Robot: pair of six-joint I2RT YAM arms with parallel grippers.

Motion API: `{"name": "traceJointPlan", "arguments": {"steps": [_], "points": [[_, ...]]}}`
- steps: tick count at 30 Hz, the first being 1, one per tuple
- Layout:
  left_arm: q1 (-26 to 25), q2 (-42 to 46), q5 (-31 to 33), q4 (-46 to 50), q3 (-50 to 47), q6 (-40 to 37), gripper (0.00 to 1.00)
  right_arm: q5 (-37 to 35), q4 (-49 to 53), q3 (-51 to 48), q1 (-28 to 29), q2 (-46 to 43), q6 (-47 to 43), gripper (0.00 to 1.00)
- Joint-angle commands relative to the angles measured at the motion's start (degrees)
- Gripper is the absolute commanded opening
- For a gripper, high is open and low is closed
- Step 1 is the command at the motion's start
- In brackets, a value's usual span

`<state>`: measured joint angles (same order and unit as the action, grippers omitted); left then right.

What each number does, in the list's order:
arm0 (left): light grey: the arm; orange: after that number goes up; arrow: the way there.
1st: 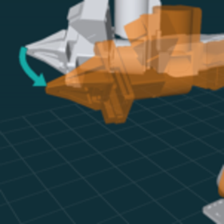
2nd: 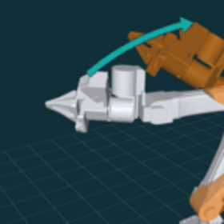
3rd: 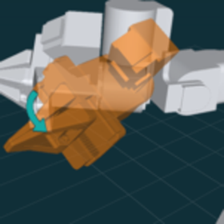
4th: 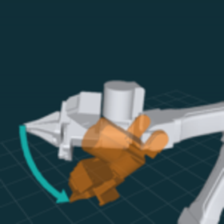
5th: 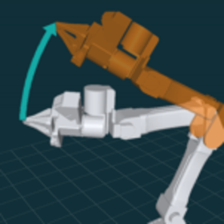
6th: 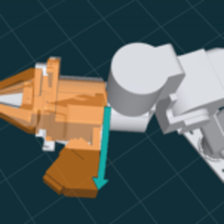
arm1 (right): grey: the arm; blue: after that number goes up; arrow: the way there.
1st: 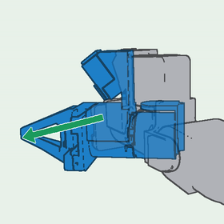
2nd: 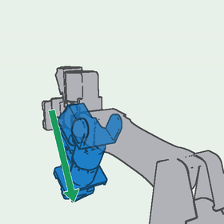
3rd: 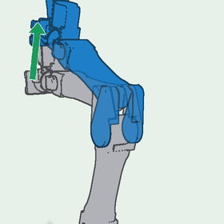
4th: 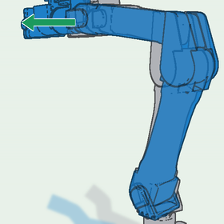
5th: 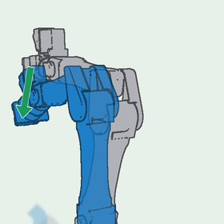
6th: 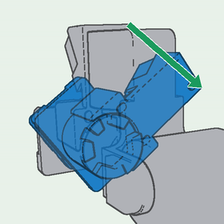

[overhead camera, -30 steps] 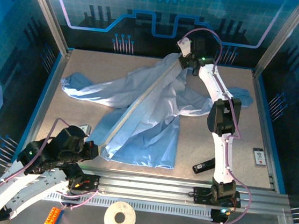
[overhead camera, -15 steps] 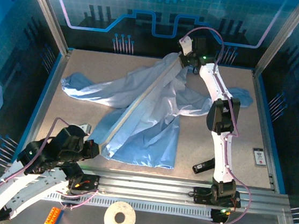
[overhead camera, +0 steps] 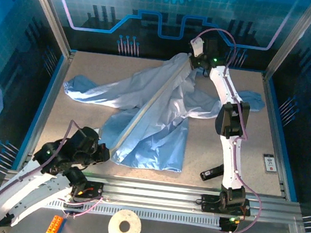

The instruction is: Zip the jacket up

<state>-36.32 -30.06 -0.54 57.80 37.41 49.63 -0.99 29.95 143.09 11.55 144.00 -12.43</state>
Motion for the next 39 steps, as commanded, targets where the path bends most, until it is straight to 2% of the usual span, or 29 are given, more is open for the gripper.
{"name": "traceJointPlan", "arguments": {"steps": [1,8,19,20,22,24,25,27,33,39], "points": [[2.2,-1.7,-5.3,2.5,-1.6,0.6,0.0,-5.2,-7.0,4.5,-4.3,1.8,1.8,0.0],[2.7,-5.2,-6.3,-18.3,-9.5,4.4,0.0,-6.8,-8.6,5.1,-4.7,2.9,2.5,0.0],[10.2,-26.2,-12.9,-29.9,-6.4,-7.2,0.0,-5.3,-8.8,7.3,-5.5,4.3,5.7,0.01],[10.5,-28.0,-13.4,-30.4,-5.3,-8.3,0.0,-5.2,-8.5,7.2,-5.4,4.1,6.2,0.07],[11.0,-30.8,-13.6,-29.6,-3.1,-10.7,0.0,-5.6,-8.0,6.3,-5.3,3.2,6.8,0.23],[11.4,-33.0,-13.2,-28.0,-1.0,-13.1,0.0,-7.2,-8.2,4.1,-4.9,1.4,6.8,0.49],[11.6,-33.7,-13.1,-27.4,-0.3,-14.0,0.01,-7.7,-8.4,2.7,-4.7,0.5,6.5,0.57],[11.8,-34.7,-13.0,-26.7,1.1,-15.7,0.05,-8.6,-8.0,0.0,-4.2,-1.6,5.6,0.66],[11.8,-32.6,-13.6,-26.6,1.6,-16.8,0.22,-8.5,-3.9,-6.7,-3.4,-8.0,6.3,0.69],[11.8,-25.5,-12.1,-22.0,3.9,-20.5,0.29,-12.9,-8.8,-21.8,-0.3,-19.3,1.8,0.69]]}}
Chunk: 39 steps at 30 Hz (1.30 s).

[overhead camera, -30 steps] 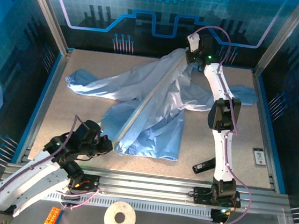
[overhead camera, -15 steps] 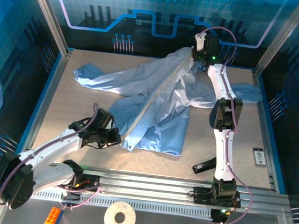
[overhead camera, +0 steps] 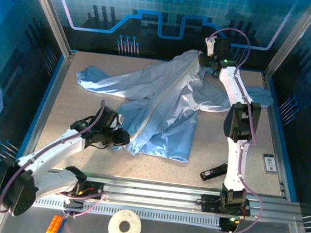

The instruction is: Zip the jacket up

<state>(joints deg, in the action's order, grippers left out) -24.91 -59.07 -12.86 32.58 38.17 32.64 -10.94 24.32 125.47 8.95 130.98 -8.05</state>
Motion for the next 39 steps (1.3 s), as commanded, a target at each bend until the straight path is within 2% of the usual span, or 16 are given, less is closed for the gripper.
{"name": "traceJointPlan", "arguments": {"steps": [1,5,8,10,12,17,18,20,24,28,32,34,39], "points": [[0.4,4.6,0.7,4.4,3.9,-4.4,0.31,-3.4,-3.7,-6.3,2.8,-7.9,-2.8,0.69],[0.6,8.5,4.0,9.1,8.1,-8.0,0.38,-3.8,-5.6,-16.2,3.8,-15.7,-1.0,0.69],[0.7,11.4,6.1,9.8,10.5,-9.4,0.49,-3.8,-8.8,-26.0,4.3,-23.4,0.5,0.69],[0.7,13.1,7.3,9.3,11.1,-10.3,0.58,-3.6,-11.5,-33.7,4.5,-29.2,2.0,0.69],[0.9,14.9,9.5,8.0,10.3,-11.9,0.71,-3.6,-13.7,-42.5,4.6,-35.3,3.9,0.69],[1.1,20.4,18.4,4.0,5.1,-16.3,0.99,-5.5,-17.8,-61.4,5.3,-49.6,8.5,0.71],[1.2,21.5,22.2,2.7,3.9,-16.3,0.99,-6.9,-18.4,-65.2,5.5,-52.6,9.4,0.73],[1.4,23.2,29.5,0.6,1.6,-14.8,0.99,-9.4,-19.5,-71.5,5.6,-57.9,11.2,0.84],[2.5,25.0,35.4,-7.5,-3.8,-15.1,0.99,-12.5,-23.4,-83.5,5.0,-67.3,11.3,1.0],[4.0,23.8,38.7,-17.8,-9.5,-17.9,0.99,-15.1,-29.5,-92.8,4.6,-73.3,9.3,1.0],[4.4,22.4,44.4,-32.1,-17.6,-28.4,0.99,-15.5,-33.1,-99.9,4.0,-77.8,8.6,1.0],[5.1,22.2,46.9,-38.1,-21.4,-30.7,0.99,-15.6,-33.2,-102.5,3.3,-79.7,8.8,1.0],[8.7,17.2,43.0,-57.1,-29.4,-30.2,0.99,-13.3,-44.5,-112.0,1.6,-84.8,6.4,1.0]]}}
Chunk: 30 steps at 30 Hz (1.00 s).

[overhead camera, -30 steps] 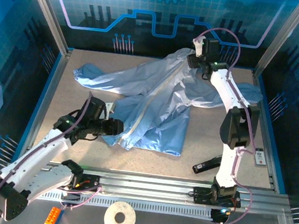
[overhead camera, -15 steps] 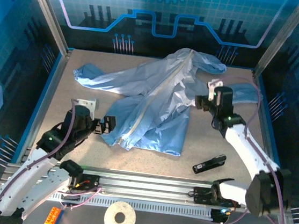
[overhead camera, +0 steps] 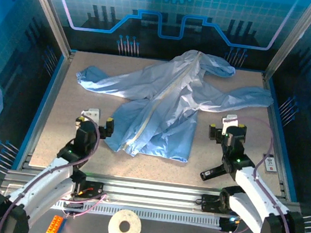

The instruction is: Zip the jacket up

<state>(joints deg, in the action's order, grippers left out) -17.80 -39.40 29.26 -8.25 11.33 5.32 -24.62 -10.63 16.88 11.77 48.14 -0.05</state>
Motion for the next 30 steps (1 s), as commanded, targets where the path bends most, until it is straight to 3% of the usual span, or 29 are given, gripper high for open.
{"name": "traceJointPlan", "arguments": {"steps": [1,6,10,18,26,30], "points": [[2.1,-4.8,0.6,-16.7,-2.4,-2.6,0.99,1.1,-11.5,-4.8,-1.6,-2.3,-1.2,1.0],[3.5,-16.4,-0.5,-13.6,3.2,-2.9,0.99,4.7,-17.4,-7.4,-2.5,0.6,0.1,1.0],[4.5,-22.8,-1.8,-23.1,3.6,-5.1,0.99,8.0,-26.0,-8.8,-3.2,4.8,-0.3,1.0],[14.6,-28.5,-12.9,-32.1,3.6,-1.4,0.99,12.6,-36.4,-9.2,-6.9,12.3,1.9,1.0],[15.2,-36.7,-19.5,-43.8,4.4,-4.9,0.99,15.5,-42.8,-6.6,-8.6,20.8,0.6,1.0],[15.3,-41.0,-19.8,-47.1,5.5,-6.1,0.99,16.0,-45.8,-5.1,-8.9,25.0,0.2,1.0]]}}
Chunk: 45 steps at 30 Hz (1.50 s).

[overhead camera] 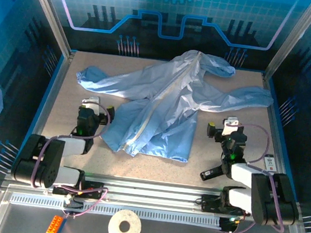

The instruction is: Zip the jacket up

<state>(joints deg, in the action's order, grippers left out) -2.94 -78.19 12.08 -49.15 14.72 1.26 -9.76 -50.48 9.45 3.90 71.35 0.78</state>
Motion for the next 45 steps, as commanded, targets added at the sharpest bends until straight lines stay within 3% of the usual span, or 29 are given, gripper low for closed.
{"name": "traceJointPlan", "arguments": {"steps": [1,4,9,19,26,45], "points": [[0.4,-3.1,-2.8,-6.0,2.5,-2.0,0.99,1.8,-4.9,3.2,-1.1,2.1,-0.5,1.0],[0.4,-6.5,-4.3,-8.2,3.0,-2.6,0.99,2.4,-3.2,4.9,-1.2,3.4,-0.1,1.0],[0.3,-10.9,-5.0,-10.4,3.9,-3.4,0.99,4.2,-11.6,3.8,-1.2,8.9,0.0,1.0],[1.1,-10.7,-4.7,-4.3,6.9,-2.0,0.99,0.0,-13.5,7.0,-0.7,17.2,1.1,1.0],[1.2,-10.7,-4.8,-4.3,6.9,-1.9,0.99,1.5,-2.5,12.4,-0.3,16.9,0.2,1.0],[1.2,-10.7,-4.7,-4.3,6.9,-1.9,0.99,1.4,-2.6,12.4,-0.2,16.9,0.1,1.0]]}}
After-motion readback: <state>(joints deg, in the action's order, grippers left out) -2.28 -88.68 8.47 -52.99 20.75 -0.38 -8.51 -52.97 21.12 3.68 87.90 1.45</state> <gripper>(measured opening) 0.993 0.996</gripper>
